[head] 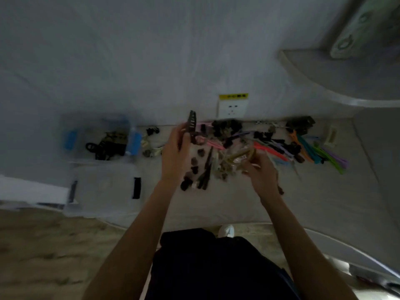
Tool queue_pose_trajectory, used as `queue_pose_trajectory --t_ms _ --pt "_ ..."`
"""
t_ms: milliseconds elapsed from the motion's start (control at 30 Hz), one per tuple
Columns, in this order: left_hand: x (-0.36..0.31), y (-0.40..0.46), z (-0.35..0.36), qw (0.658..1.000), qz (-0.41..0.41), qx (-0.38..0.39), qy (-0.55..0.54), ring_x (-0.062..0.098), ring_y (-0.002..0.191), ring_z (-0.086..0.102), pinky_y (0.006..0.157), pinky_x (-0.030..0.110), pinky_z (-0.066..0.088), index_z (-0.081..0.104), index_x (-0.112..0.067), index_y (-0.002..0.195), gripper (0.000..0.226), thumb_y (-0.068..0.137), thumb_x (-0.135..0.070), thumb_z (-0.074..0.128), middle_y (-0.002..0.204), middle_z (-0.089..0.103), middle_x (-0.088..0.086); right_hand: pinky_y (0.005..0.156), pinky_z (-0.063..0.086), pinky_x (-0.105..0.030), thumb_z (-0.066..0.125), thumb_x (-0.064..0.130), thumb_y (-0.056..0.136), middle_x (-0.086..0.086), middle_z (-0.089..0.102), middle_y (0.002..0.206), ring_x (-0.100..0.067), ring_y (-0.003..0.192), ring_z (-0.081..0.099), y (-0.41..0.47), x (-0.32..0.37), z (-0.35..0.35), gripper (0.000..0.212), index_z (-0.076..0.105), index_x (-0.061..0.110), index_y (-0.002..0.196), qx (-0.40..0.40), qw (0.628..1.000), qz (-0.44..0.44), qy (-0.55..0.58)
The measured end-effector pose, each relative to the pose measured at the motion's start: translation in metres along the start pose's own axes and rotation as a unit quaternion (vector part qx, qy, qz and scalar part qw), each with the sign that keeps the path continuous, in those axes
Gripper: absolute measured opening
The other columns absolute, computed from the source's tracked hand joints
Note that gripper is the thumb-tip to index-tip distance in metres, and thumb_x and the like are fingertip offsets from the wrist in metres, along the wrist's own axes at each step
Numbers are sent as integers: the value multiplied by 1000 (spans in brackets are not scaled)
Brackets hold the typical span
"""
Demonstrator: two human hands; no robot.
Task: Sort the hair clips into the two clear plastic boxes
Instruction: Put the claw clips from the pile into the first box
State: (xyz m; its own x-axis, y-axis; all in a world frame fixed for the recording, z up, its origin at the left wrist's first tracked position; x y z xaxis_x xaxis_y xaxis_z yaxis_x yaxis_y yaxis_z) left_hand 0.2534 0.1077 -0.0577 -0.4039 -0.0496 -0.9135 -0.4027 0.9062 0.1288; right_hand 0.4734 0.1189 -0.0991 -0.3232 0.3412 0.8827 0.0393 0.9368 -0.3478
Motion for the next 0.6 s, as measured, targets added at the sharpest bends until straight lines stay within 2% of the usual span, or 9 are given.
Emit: queue_pose_trajectory --t_ms 100,167,233,300,367,467,533,600 --pt "29 17 -81 996 -28 -87 -2 12 99 57 85 23 46 47 -11 128 37 95 -26 40 112 59 2 84 54 -49 60 23 87 2 63 86 -21 86 64 -2 31 60 7 55 18 89 43 998 -31 24" --pt "43 27 -130 989 -37 -135 38 15 103 54 85 19 43 47 -9 128 33 97 -17 39 116 58 8 79 56 -43 60 23 86 -3 63 90 -20 84 65 -4 52 94 8 54 19 90 74 995 -58 36" --pt "59 41 -178 984 -30 -135 113 16 102 53 84 19 42 48 -9 126 31 97 -9 38 116 58 10 77 56 -35 59 18 87 -6 64 92 -19 84 66 -8 75 129 8 52 19 90 100 990 -92 29" --pt "73 57 -207 981 -13 -54 188 21 99 57 83 24 41 50 -11 126 31 96 -9 41 114 62 11 76 55 -28 58 16 88 -6 64 94 -17 86 67 -12 95 155 7 51 17 92 114 984 -136 13" --pt "85 70 -218 967 15 84 239 22 101 58 84 22 40 53 -13 125 31 95 -9 46 113 62 7 76 54 -24 57 16 89 0 63 93 -16 88 66 -13 109 178 10 51 17 97 113 981 -157 -6" --pt "99 78 -215 909 42 260 324 24 108 58 90 32 44 58 -18 122 30 93 -14 51 120 63 7 77 56 -30 60 19 87 0 68 96 -15 87 67 -13 125 203 21 53 16 108 108 979 -172 -16" --pt "112 77 -214 869 20 319 378 24 111 57 91 34 45 57 -22 124 32 92 -20 53 123 61 6 74 55 -25 61 19 87 -2 69 98 -13 85 67 -17 138 220 30 52 17 116 126 969 -210 -41" --pt "125 74 -220 862 2 316 397 24 113 54 91 33 43 56 -22 126 35 91 -24 55 125 59 7 76 52 -21 61 19 87 1 68 98 -11 86 66 -23 151 239 33 52 18 119 148 950 -263 -82"
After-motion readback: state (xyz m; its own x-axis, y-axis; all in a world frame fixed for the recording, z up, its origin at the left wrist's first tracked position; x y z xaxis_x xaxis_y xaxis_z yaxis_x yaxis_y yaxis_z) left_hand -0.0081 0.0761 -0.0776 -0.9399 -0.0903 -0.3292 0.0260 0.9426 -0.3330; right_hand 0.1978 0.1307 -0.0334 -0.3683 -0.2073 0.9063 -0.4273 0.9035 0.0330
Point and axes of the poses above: each hand's wrist, its own y-axis towards the middle knuckle, its own z-axis out of the palm, x = y × z, the point moved 3 cm from there along y, towards the middle knuckle
